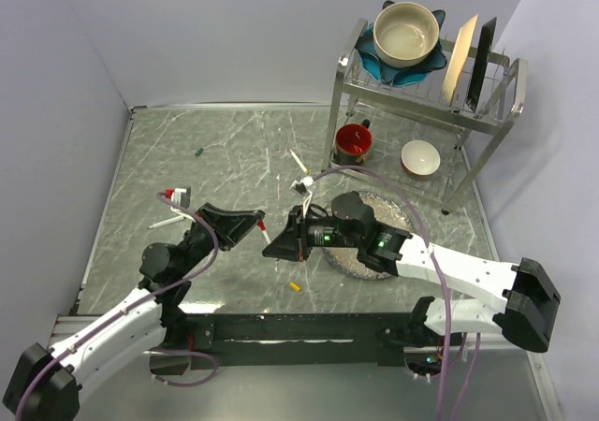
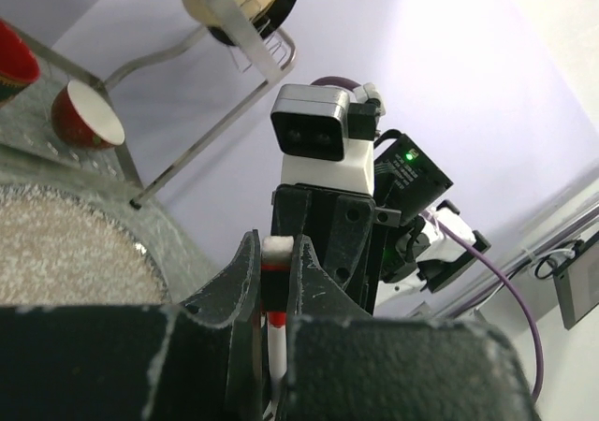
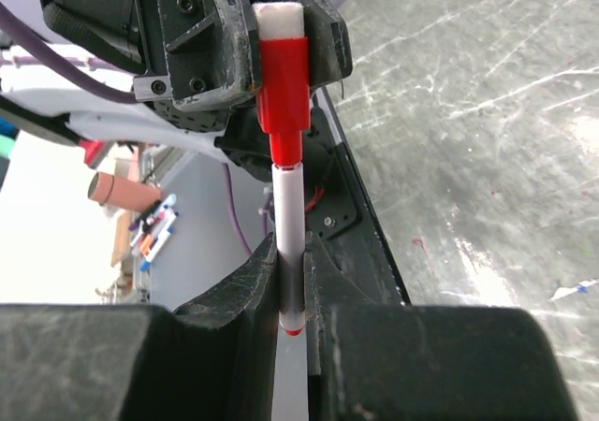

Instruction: Insert the pens into the pen caps

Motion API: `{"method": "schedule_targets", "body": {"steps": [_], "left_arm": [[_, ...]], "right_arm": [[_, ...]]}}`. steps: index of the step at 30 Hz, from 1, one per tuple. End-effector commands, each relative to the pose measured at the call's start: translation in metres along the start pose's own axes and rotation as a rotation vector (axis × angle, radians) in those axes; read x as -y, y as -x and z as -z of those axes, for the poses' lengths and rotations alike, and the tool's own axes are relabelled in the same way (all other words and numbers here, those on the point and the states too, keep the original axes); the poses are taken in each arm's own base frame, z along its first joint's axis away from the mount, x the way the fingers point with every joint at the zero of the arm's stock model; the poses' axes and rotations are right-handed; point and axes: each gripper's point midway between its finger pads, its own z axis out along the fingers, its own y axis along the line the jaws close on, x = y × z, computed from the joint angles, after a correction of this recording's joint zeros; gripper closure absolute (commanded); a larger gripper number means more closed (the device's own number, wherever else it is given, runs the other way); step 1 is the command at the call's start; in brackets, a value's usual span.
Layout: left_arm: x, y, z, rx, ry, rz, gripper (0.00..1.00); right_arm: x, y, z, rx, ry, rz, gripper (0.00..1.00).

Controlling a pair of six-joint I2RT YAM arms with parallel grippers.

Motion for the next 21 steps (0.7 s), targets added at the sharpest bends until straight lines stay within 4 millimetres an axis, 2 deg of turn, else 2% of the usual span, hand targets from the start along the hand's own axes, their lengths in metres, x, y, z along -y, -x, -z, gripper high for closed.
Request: {"method": "schedule_targets", "body": {"steps": [1,6,9,13,16,18,21], "left_arm": [[-0.008,-0.074,0.028,-0.269,-0.04,0.108,0.99],[-0.005,-0.098,0.023,-0.327,-0.035,0.116,0.99],[-0.007,-0.117,0.027,-0.364,-0.024,0.125,0.99],[-0.011,-0.13,0.03,-0.384,-0.005,0.156,0.99],[0.0,-0.134,0.026,-0.392,-0.046,0.164,0.99],[0.014,-0.139,0.022,-0.41,-0.097,0.16,0.99],[0.025,-0.156,0.023,-0.478,-0.146,0.165,0.99]], "right_arm": [[-0.042,0.152,0.023,0.468,0.033,0.195,1.0],[-0.017,0.166,0.021,0.463,-0.011,0.164,1.0],[-0.015,0.181,0.028,0.473,-0.018,0.179,1.0],[-0.02,0.193,0.039,0.496,-0.01,0.244,1.0],[-0.02,0.195,0.04,0.472,-0.014,0.268,1.0],[-0.017,0.195,0.04,0.464,-0.003,0.266,1.0],[-0.015,0.199,0.044,0.465,0.016,0.264,1.0]]}}
